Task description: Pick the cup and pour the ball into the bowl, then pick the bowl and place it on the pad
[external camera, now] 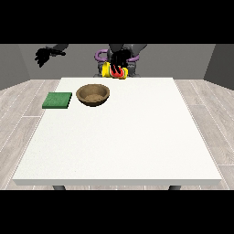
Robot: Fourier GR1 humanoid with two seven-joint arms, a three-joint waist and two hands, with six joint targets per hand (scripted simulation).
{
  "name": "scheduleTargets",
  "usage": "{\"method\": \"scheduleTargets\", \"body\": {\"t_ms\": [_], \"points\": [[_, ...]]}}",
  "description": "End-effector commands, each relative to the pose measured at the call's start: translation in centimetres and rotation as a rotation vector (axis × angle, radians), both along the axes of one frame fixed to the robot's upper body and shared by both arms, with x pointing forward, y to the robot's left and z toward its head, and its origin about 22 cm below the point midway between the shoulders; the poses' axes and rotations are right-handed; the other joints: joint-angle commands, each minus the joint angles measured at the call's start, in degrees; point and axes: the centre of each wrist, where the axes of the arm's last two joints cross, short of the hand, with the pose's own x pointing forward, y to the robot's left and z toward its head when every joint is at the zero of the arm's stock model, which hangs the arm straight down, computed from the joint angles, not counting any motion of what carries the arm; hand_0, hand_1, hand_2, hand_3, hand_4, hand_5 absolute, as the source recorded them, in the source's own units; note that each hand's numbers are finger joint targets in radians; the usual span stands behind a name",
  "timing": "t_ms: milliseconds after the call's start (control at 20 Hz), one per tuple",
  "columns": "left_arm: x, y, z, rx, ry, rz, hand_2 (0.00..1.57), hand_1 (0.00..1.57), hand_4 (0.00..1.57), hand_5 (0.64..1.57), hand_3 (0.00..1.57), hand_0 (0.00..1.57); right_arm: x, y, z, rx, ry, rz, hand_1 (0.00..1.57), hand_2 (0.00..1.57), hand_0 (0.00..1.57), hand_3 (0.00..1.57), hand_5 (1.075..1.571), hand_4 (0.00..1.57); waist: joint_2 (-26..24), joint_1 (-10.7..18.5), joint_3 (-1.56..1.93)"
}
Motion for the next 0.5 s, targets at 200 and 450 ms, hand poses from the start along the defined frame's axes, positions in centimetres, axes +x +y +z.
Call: {"method": "scheduleTargets", "body": {"t_ms": [200,450], "points": [[-1.8,-4.3,-1.9,0.532,-0.089,-0.119,1.57,1.52,1.51,1.221,1.57,1.52,1.5,0.9,0.3,0.011,0.001,0.024,0.0,0.0,0.0,0.0,1.57,0.0,-0.11,0.53,-0.08],[-2.1,-5.3,-1.5,0.714,-0.094,-0.173,1.57,1.46,1.51,1.178,1.57,1.46,-0.6,-1.5,-0.8,0.007,0.037,-0.057,0.0,0.0,0.0,0.0,1.571,0.0,-2.0,2.52,-0.1]]}}
